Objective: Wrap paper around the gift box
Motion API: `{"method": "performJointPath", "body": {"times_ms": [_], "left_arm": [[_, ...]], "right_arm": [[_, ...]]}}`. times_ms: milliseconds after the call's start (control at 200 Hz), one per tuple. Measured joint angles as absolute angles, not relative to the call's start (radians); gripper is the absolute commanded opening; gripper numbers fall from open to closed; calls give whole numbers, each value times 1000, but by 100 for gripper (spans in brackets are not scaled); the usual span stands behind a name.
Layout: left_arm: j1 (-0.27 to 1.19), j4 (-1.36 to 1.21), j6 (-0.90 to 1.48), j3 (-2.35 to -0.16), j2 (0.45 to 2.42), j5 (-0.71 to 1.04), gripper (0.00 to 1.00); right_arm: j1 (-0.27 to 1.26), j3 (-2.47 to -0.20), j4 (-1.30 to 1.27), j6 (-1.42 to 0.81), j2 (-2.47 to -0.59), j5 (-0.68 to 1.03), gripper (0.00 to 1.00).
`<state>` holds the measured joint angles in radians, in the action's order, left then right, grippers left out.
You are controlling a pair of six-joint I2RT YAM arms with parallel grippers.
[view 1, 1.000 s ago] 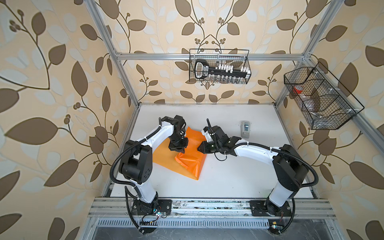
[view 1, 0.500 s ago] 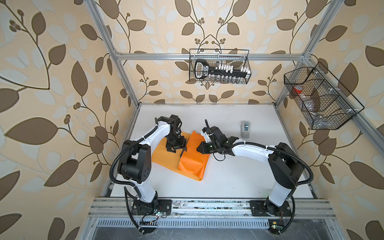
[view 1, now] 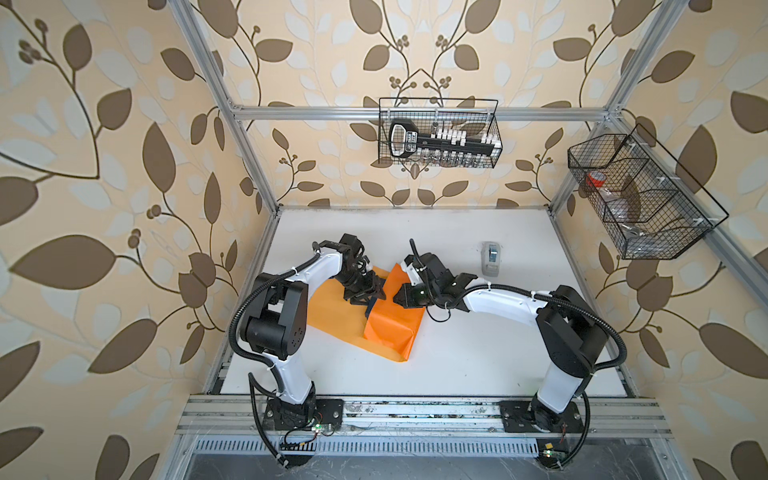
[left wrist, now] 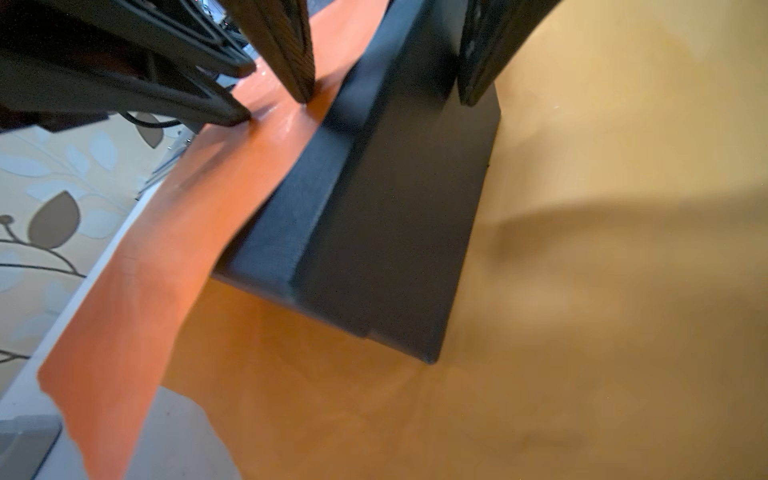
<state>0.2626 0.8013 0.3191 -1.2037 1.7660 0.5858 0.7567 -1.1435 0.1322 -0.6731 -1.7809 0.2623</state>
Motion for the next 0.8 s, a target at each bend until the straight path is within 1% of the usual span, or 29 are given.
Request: {"method": "performJointPath", "body": {"times_ms": [60,115,240,365,470,615,775,800], "left_arm": [[280,781,331,-1182,1752,599,42],[305,758,344,-1161,1736,601,39],[375,675,422,-1097,1684,600,33],[443,566,534,-1024,1633,593,33],[515,494,622,-1010,1629,570,31],[628,385,730,-1027,1664,540,27],[673,308,797,-1031,1682,519,25],[673,305,804,-1029,1682,517,25]], "right_arm": [[748,-1140,139,-668,-1773,266,18],[733,-1129,148,-660,-1752,270,21],[672,-1070,189,-627,-1629,268,27],[573,-986,228,-584,-1462,267,33],[480,-899,253,-550,-1371,265,35],[375,-795,291,-517,-1349,274,36],[365,-777,314,-494,-1365,293,35],[366,-777,314,-492,-1367,295,36]]}}
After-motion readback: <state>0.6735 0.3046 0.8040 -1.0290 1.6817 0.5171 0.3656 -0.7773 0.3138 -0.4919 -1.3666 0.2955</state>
